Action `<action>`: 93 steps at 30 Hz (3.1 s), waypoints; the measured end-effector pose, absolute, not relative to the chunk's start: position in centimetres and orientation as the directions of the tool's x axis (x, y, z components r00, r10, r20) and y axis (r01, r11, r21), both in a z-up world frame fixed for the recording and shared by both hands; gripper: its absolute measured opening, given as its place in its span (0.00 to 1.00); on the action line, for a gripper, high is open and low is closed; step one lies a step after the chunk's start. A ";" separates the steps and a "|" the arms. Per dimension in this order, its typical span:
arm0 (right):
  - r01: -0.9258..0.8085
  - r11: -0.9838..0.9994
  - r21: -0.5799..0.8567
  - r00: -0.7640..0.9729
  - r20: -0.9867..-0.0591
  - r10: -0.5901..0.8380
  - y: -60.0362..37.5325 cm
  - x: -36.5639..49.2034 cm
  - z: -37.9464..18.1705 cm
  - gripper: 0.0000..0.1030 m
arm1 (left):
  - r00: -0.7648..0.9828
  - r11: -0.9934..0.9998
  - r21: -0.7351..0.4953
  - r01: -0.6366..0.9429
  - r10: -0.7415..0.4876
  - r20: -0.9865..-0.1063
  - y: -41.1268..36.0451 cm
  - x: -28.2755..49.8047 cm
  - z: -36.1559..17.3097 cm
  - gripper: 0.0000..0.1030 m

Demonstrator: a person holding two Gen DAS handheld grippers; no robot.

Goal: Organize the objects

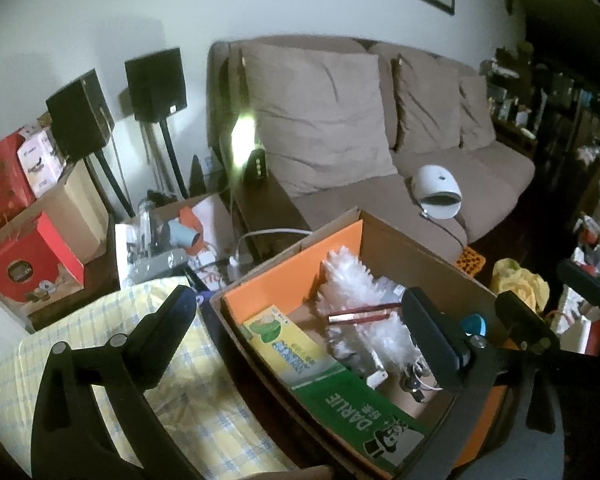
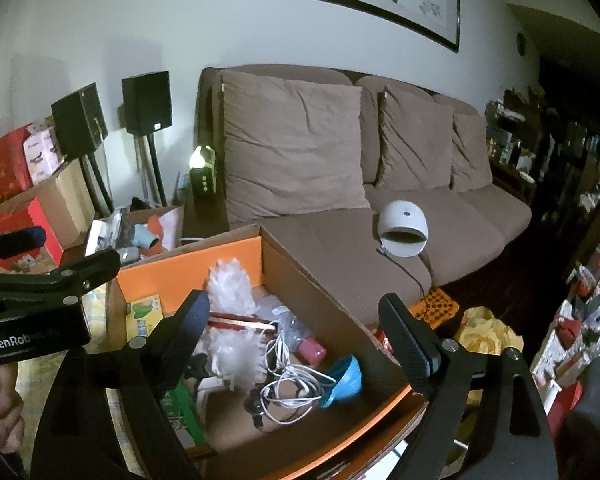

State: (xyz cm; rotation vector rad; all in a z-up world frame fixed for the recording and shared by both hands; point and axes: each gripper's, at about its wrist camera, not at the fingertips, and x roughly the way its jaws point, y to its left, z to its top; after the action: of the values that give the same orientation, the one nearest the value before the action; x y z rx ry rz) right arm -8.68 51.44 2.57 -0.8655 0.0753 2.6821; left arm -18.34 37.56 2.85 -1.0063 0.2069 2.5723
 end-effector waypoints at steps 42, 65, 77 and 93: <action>-0.268 -0.961 -0.063 -0.723 -0.647 0.244 47.0 -8.8 2.2 0.85 | -0.689 -0.947 -0.003 -0.322 0.237 -0.685 32.1 -17.2 4.1 0.99; -0.275 -0.959 -0.067 -0.738 -0.624 0.255 45.9 -8.2 3.2 0.92 | -0.716 -0.944 0.032 -0.329 0.227 -0.661 31.3 -16.0 5.8 0.99; -0.275 -0.959 -0.062 -0.741 -0.622 0.253 46.0 -7.9 3.5 0.92 | -0.728 -0.940 0.035 -0.338 0.238 -0.643 31.0 -15.3 6.9 1.00; -0.301 -0.952 -0.060 -0.733 -0.624 0.271 46.1 -7.2 4.2 0.92 | -0.697 -0.924 -0.013 -0.382 0.297 -0.653 31.3 -15.0 6.9 1.00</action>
State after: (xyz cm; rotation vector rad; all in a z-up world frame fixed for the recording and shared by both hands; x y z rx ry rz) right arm -7.24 46.11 4.21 -0.9506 0.0641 2.6677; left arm -14.95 31.32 6.94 -0.9656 0.1742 2.5904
